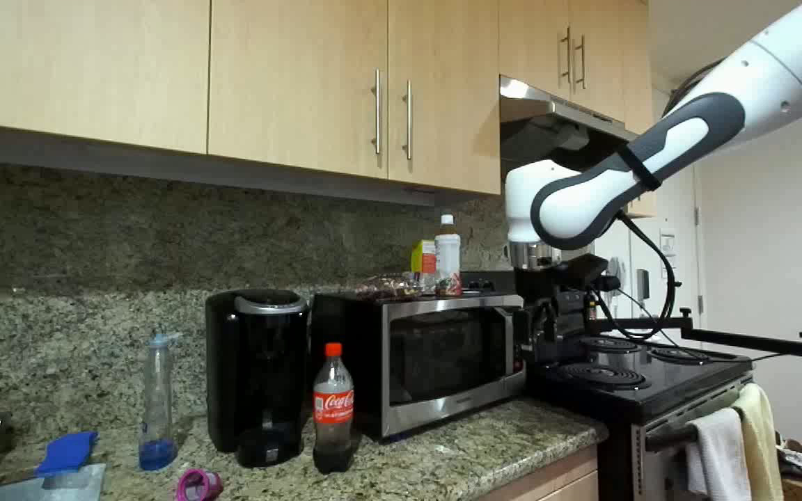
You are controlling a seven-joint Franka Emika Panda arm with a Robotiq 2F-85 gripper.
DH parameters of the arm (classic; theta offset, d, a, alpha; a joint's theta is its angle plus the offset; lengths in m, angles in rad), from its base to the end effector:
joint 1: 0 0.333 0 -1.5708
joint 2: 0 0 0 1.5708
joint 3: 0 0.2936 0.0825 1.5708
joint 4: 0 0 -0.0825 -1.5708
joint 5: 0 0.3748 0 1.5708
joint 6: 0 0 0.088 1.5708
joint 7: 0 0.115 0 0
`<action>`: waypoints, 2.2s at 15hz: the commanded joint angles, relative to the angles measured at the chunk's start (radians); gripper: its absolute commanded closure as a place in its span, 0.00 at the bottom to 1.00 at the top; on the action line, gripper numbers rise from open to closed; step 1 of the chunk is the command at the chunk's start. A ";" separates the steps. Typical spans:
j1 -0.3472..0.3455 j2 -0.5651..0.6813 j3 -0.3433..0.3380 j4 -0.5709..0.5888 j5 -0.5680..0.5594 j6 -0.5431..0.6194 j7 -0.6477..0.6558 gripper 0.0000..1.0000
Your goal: Open the coffeemaker
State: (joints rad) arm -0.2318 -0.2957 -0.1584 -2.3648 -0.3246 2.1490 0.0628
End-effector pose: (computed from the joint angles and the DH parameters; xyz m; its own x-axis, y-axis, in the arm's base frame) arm 0.4197 -0.1904 0.4234 0.9607 -0.2676 0.0739 -0.2776 -0.9324 0.2316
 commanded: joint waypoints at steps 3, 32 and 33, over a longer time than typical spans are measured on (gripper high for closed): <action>0.016 0.018 0.009 0.029 -0.005 -0.001 -0.024 0.00; 0.297 0.435 0.204 0.533 -0.229 0.274 -0.352 0.00; 0.297 0.436 0.204 0.533 -0.229 0.274 -0.352 0.00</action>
State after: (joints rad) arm 0.0611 0.1404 0.0496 -1.8340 -0.5574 2.4255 -0.2857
